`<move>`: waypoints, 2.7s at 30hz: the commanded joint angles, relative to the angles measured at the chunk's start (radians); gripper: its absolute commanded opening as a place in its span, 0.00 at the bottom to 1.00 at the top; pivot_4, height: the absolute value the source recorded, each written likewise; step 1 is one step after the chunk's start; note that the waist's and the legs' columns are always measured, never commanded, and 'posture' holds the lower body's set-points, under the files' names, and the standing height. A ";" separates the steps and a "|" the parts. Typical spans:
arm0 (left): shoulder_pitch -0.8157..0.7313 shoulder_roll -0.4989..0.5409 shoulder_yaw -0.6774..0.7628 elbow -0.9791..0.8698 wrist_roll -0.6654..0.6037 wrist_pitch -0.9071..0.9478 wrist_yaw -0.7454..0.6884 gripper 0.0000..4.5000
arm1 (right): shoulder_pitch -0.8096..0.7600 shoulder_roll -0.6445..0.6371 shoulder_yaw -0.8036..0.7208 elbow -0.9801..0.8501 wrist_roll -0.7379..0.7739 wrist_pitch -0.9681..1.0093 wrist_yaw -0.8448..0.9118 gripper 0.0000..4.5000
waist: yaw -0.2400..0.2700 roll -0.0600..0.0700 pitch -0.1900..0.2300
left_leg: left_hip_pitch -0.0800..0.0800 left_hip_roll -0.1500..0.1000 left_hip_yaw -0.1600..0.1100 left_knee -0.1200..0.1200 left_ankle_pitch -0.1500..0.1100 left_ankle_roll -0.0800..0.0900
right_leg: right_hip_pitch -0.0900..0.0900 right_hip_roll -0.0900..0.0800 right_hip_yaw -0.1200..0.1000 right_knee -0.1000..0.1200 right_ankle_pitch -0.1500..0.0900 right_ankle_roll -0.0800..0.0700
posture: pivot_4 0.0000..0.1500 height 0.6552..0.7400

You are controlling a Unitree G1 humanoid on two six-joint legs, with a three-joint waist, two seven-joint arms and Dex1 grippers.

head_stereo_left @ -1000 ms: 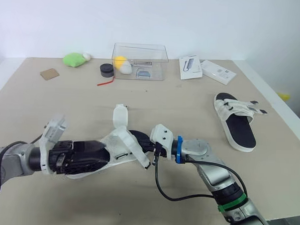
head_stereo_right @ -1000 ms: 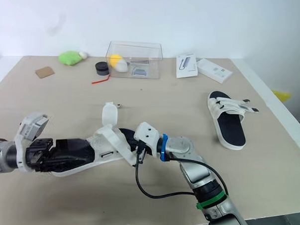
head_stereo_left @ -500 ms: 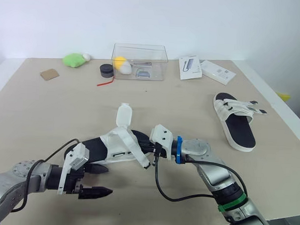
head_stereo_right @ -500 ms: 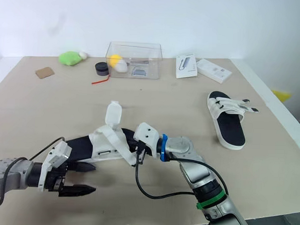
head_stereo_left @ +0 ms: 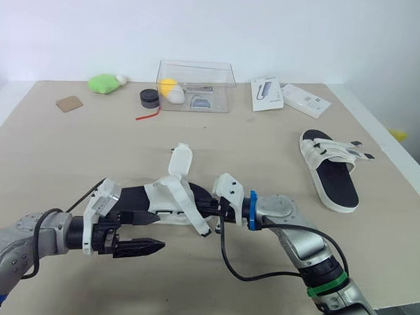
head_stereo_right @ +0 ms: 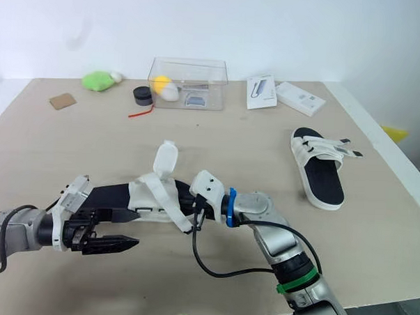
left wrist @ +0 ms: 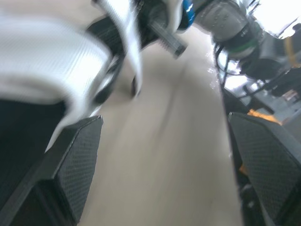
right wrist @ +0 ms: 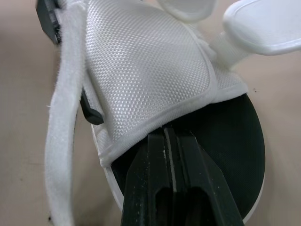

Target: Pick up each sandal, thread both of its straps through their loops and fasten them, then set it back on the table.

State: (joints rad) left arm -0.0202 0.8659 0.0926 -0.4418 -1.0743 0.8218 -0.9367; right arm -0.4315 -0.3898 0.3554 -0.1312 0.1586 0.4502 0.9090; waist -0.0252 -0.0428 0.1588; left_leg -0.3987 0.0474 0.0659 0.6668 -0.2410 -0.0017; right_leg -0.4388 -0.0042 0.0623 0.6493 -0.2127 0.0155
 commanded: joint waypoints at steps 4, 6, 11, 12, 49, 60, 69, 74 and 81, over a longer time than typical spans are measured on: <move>-0.012 -0.081 -0.061 -0.096 -0.026 0.087 0.157 0.99 | 0.005 0.003 0.024 0.001 -0.010 0.004 0.000 0.00 | -0.001 0.000 0.000 | 0.000 0.000 0.000 0.000 0.000 0.000 | 0.000 0.000 0.001 0.000 0.000 0.000 | 1.00 1.00; -0.009 -0.120 -0.102 -0.102 0.020 0.081 0.204 0.99 | 0.011 0.002 0.023 -0.004 -0.011 0.005 -0.002 0.00 | -0.001 0.000 0.000 | 0.000 0.000 0.000 0.000 0.000 0.000 | 0.000 0.001 0.001 0.000 0.000 0.000 | 1.00 1.00; -0.036 -0.231 -0.151 -0.063 0.096 0.059 0.306 0.99 | 0.020 -0.003 0.022 -0.015 -0.012 0.011 -0.004 0.00 | -0.001 0.000 0.000 | 0.001 0.000 -0.001 0.000 0.000 0.000 | 0.001 0.001 0.001 0.000 0.000 0.000 | 1.00 1.00; -0.041 -0.255 -0.156 -0.058 0.107 0.055 0.323 0.99 | 0.020 -0.003 0.023 -0.016 -0.012 0.012 -0.004 0.00 | -0.001 0.000 0.000 | 0.001 0.000 -0.001 0.000 0.000 0.000 | 0.001 0.001 0.001 0.000 0.000 0.000 | 1.00 1.00; -0.252 0.039 0.072 0.031 -0.152 0.311 0.111 0.01 | 0.017 -0.002 0.046 -0.006 -0.018 0.006 -0.006 0.00 | -0.003 -0.001 0.001 | 0.001 0.000 -0.001 0.000 0.000 0.000 | 0.000 0.003 0.002 0.000 0.001 0.000 | 1.00 1.00; -0.576 0.186 -0.093 0.372 -0.014 0.404 -0.212 0.01 | 0.021 0.012 0.064 -0.002 -0.023 0.002 -0.019 0.00 | -0.017 -0.001 0.001 | 0.002 0.000 -0.002 -0.008 0.000 0.000 | -0.001 0.005 0.002 0.000 -0.003 -0.004 | 1.00 1.00; -0.768 0.189 -0.364 0.647 0.292 0.232 -0.642 0.01 | 0.015 0.023 0.067 0.005 -0.027 -0.002 -0.026 0.00 | -0.022 -0.002 0.001 | 0.002 0.001 -0.005 -0.010 0.000 0.000 | -0.002 0.008 0.000 0.001 -0.004 -0.006 | 1.00 1.00; -0.844 0.183 -0.511 0.744 0.317 0.152 -0.678 0.01 | 0.017 0.025 0.065 0.003 -0.029 0.000 -0.031 0.00 | -0.022 -0.002 0.001 | 0.002 0.002 -0.005 -0.010 0.000 0.000 | -0.003 0.009 0.000 0.002 -0.004 -0.006 | 1.00 1.00; -0.887 0.194 -0.603 0.763 0.256 0.150 -0.678 0.01 | 0.026 0.026 0.062 -0.010 -0.028 0.010 -0.043 0.00 | -0.022 -0.002 0.001 | 0.001 0.003 -0.007 -0.010 0.000 0.000 | -0.003 0.010 -0.001 0.002 -0.003 -0.005 | 1.00 1.00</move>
State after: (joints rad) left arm -0.8851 1.0425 -0.4990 0.3246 -0.7797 0.9680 -1.6013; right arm -0.4261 -0.3631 0.3974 -0.1461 0.1441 0.4362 0.8746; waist -0.0470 -0.0448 0.1594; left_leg -0.3974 0.0502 0.0592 0.6565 -0.2409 -0.0018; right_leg -0.4416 0.0060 0.0617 0.6518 -0.2160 0.0103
